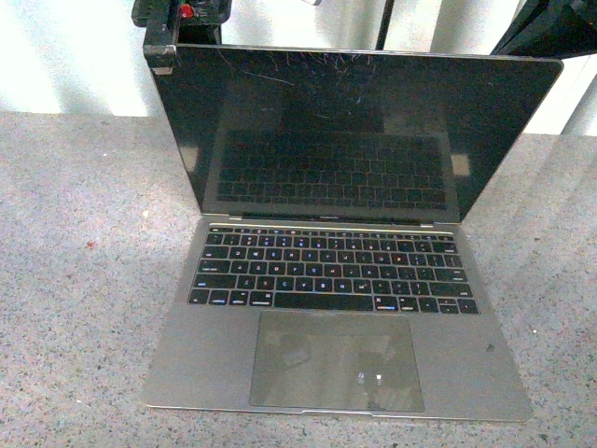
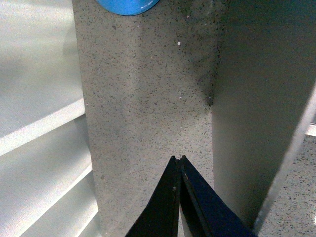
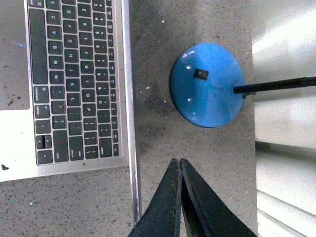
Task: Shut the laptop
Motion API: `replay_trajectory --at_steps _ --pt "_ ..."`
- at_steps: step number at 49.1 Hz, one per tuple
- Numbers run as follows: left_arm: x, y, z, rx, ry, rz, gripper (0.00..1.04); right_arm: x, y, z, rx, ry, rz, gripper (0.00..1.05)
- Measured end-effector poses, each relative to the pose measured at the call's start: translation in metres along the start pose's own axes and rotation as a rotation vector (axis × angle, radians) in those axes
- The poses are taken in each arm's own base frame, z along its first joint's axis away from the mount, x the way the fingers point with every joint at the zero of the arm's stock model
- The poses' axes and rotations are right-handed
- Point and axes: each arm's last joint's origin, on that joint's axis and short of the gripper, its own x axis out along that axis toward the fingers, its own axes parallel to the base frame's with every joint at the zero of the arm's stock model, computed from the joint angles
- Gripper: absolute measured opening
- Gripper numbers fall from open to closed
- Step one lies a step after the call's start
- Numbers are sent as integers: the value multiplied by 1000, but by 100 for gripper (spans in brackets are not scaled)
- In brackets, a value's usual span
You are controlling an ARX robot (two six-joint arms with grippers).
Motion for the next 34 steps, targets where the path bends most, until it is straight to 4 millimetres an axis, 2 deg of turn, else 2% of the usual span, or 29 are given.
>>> replay_trajectory --at_steps 16,34 --pt "-8 -7 1 15 -18 -3 4 -5 14 11 4 -25 -19 3" --pt "-7 -26 8 56 -36 -25 4 -4 41 19 4 -30 32 3"
